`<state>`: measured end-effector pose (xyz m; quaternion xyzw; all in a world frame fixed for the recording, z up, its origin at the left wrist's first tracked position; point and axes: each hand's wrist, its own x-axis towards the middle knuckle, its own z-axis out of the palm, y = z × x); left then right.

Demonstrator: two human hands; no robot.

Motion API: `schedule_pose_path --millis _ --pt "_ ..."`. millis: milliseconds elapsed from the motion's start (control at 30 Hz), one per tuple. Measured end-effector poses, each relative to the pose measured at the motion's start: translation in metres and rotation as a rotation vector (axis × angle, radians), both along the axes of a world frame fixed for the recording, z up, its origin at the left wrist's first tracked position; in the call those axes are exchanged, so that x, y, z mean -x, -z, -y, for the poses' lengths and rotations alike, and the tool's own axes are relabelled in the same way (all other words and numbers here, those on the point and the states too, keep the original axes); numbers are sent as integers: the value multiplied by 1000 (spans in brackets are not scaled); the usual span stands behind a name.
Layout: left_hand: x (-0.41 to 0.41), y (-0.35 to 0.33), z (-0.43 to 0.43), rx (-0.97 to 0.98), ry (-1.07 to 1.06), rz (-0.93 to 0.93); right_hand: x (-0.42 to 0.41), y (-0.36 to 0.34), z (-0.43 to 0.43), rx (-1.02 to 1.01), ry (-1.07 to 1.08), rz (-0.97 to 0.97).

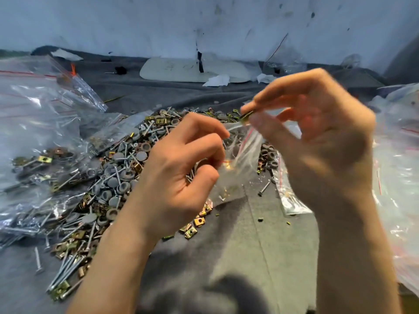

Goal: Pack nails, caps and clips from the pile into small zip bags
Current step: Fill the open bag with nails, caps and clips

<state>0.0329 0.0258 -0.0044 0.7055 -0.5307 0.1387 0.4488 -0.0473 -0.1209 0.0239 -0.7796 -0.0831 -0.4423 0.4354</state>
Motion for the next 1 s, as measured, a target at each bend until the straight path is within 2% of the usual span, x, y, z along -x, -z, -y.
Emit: schedule_pose_path --millis 67,100,200,300,367,467,567,633,900,1000 --pt "1 -1 0 -1 -9 36 0 2 -4 149 84 -88" --pt "2 -2 -1 4 -16 43 0 4 -5 160 88 -104" --pt "2 -3 -3 43 -35 20 -2 5 -3 -33 5 -7" --pt "0 -4 -5 105 -77 24 -15 15 9 -237 74 59" --pt "-2 -3 -6 145 -113 14 -29 34 22 -280 186 -118" --pt "-5 -2 -7 171 -155 -6 -49 69 29 -155 296 -568" --pt "-9 0 -9 174 -189 -20 -60 93 27 41 354 -773" --pt "-11 1 -11 181 -201 -40 -64 100 25 149 395 -844" --pt "-19 3 -15 250 -156 -139 -68 103 25 194 449 -800" --pt "-22 4 -16 285 -126 -201 -67 105 30 152 424 -756"
